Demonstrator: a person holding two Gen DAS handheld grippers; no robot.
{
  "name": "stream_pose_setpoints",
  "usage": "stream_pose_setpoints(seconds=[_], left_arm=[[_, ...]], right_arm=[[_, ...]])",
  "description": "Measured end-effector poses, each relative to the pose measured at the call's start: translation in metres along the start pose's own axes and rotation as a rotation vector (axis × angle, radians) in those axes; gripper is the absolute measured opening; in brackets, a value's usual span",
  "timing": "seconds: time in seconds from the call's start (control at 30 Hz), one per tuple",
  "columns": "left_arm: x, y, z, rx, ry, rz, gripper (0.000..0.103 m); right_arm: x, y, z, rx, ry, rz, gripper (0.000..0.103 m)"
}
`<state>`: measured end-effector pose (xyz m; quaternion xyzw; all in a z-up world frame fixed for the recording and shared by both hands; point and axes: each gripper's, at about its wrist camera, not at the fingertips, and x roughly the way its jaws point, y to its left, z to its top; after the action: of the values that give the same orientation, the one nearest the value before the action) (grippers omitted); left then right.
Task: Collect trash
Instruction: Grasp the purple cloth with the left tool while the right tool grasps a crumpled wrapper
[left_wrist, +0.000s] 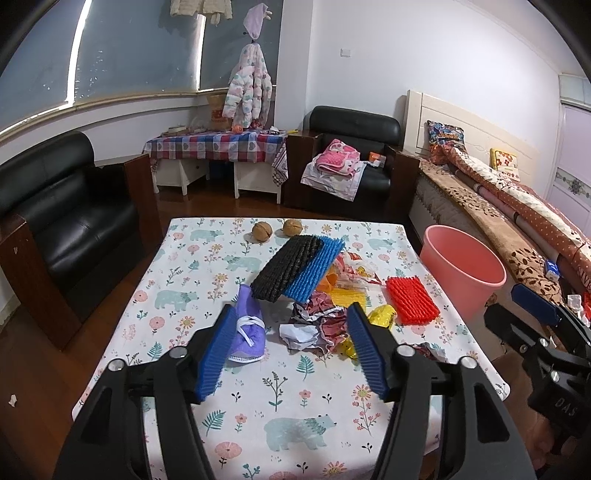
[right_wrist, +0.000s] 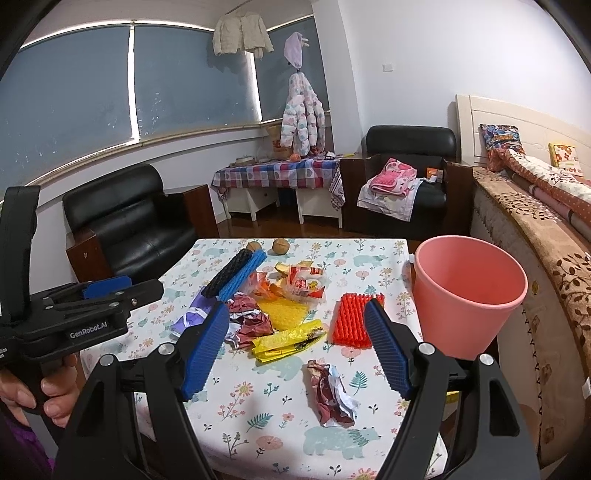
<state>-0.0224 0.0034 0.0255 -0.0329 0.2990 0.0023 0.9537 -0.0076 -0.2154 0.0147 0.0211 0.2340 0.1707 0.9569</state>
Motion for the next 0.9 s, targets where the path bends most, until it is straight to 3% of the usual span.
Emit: stream_pose_setpoints(seconds=[0.17, 0.3, 0.57, 0.63, 0.9], left_arm=[[-0.001, 0.009, 0.009, -0.015, -0.026, -0.019, 0.066], [0.01, 0.026, 0.006, -0.012, -0.009, -0.027, 0.066], [0.048, 0.059, -0.013, -0.028, 0.114, -0.078, 0.064], [0.057, 0.061, -0.022, -0.015, 0.145, -0.093, 0.062], [0.099, 0.058, -0.032, 0.011, 0.241, -0.086, 0.056]], right_arm=[[-0.006, -0.019, 0.014, 0.038, -0.028, -0.026, 0.076], [0.0, -0.035, 0.009, 0.071, 0.014, -0.042, 0.076], [0.032, -0.044, -0.026, 0.043, 0.189, -0.018, 0.068], [0.042, -0.048, -0.033, 0.057, 0.234, 0.012, 0.059], [0.064, -0.054, -0.044, 0.062, 0.323, 0.063, 0.055]])
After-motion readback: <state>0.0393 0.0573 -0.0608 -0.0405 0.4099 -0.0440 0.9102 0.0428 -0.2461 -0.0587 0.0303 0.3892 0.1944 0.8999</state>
